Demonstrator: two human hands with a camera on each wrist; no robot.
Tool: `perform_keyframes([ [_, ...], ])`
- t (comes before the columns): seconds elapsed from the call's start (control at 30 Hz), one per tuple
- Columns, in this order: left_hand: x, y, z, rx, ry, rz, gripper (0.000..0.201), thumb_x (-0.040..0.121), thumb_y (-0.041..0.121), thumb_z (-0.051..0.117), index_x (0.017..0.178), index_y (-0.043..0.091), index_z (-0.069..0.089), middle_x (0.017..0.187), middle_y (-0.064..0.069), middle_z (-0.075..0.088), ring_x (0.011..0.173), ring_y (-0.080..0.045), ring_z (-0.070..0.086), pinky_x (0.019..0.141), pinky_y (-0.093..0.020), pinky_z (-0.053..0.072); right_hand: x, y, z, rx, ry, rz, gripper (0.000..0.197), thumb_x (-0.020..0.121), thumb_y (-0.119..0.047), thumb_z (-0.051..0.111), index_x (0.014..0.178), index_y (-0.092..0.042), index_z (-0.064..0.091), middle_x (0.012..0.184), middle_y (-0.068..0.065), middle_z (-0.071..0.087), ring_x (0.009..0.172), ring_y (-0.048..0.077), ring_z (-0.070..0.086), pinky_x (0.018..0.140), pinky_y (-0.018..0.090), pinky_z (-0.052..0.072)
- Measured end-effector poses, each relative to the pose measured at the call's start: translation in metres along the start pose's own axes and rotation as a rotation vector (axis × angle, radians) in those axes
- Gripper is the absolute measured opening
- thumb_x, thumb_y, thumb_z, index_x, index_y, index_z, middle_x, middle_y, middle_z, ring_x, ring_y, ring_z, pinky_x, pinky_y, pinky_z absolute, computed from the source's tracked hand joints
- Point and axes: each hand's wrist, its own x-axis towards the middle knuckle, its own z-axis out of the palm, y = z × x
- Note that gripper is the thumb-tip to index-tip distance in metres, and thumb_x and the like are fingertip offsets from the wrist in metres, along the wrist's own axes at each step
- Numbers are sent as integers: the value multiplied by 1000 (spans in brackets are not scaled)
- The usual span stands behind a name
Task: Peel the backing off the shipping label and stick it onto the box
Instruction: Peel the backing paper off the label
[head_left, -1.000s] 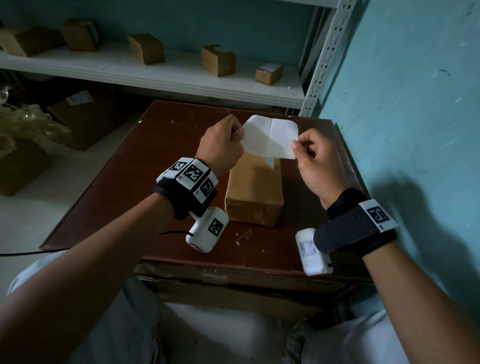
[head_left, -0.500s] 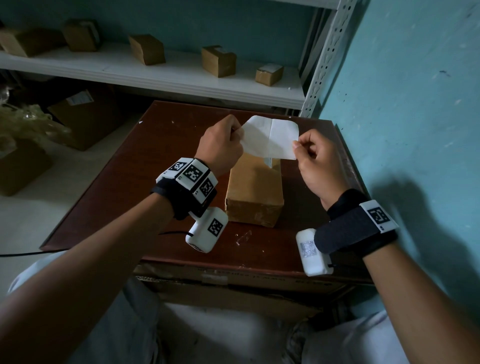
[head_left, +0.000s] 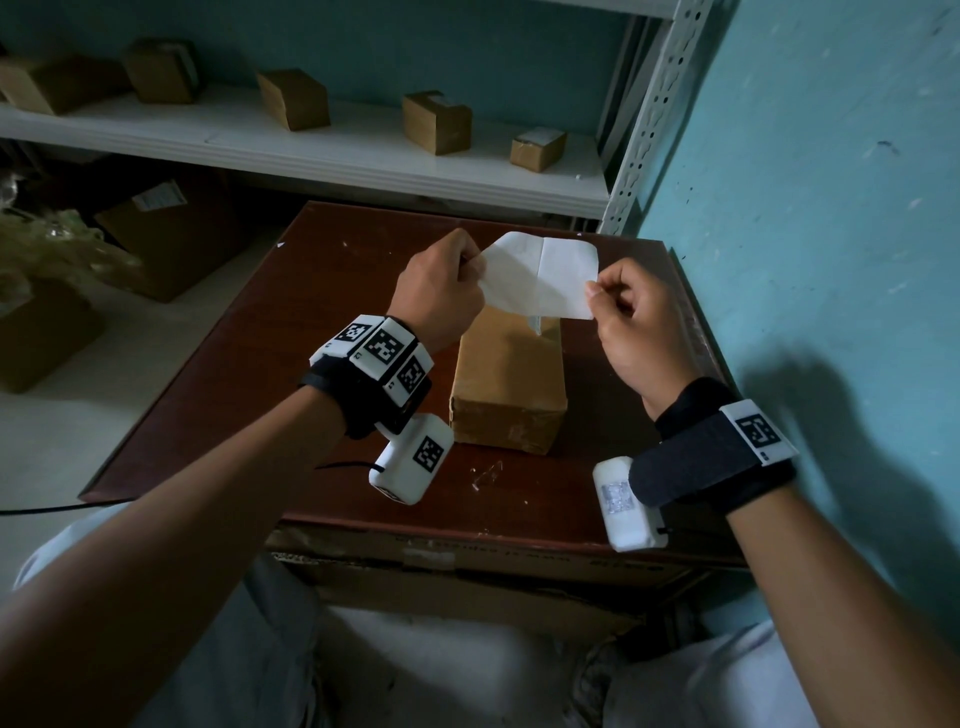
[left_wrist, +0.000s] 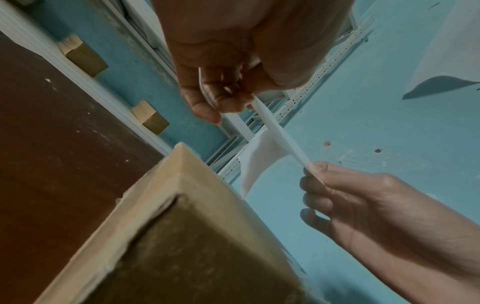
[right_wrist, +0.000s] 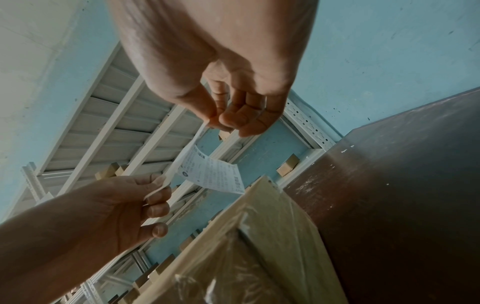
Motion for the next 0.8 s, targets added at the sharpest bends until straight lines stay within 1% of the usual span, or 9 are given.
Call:
perform_keyframes([
  [0.17,1,0,0,14,7,-5,11,95,11,44,90,17,51,88,5,53,75,-18,58,69,-37,53,0,-1,-3,-19,-10,-3,14,99,-23,52,99,-10,58,80,-3,58,72,10,55,65,26,47],
  [0.23,1,-1,0,18,6,-5,11,95,11,44,91,17,51,91,4,53,76,-18,58,67,-33,53,-1,-1,-3,-22,-15,-3,14,99,-24,52,99,-10,58,80,-4,58,71,10,55,66,27,48],
  [0.3,1,-2,1,23,4,-1,11,96,12,44,91,18,51,91,5,53,76,-16,57,63,-26,50,-1,-1,-3,-19,-15,-2,14,99,-24,52,99,-10,58,80,-4,58,72,11,55,67,29,48],
  [0.37,2,-3,1,18,5,-3,11,96,12,44,90,19,50,89,5,52,76,-15,57,61,-24,46,-1,-1,-3,-17,-15,2,14,99,-24,52,100,-11,58,82,-3,58,73,11,56,66,29,49],
  [0.47,2,-3,0,12,1,-18,11,95,12,44,90,20,51,86,7,52,77,-17,58,63,-28,50,-1,0,-3,-13,-16,2,14,99,-24,52,100,-11,58,82,-2,58,72,10,56,66,28,48],
  [0.53,2,-2,0,14,1,-18,12,95,11,44,89,20,50,85,8,52,78,-18,58,67,-33,53,0,0,-3,-13,-17,2,14,99,-24,52,99,-11,58,81,-3,58,72,11,56,66,28,48],
  [0.67,1,0,-1,16,8,-23,11,95,10,45,90,18,52,87,5,54,80,-22,61,71,-39,56,-1,0,-4,-9,-16,5,13,99,-24,52,99,-11,57,79,-5,57,70,10,55,65,28,48],
  [0.8,0,1,-2,15,11,-23,11,95,11,44,90,16,52,88,2,55,78,-21,59,74,-44,57,-1,0,-4,-11,-13,4,13,99,-23,52,98,-11,57,78,-6,56,69,9,54,64,26,46],
])
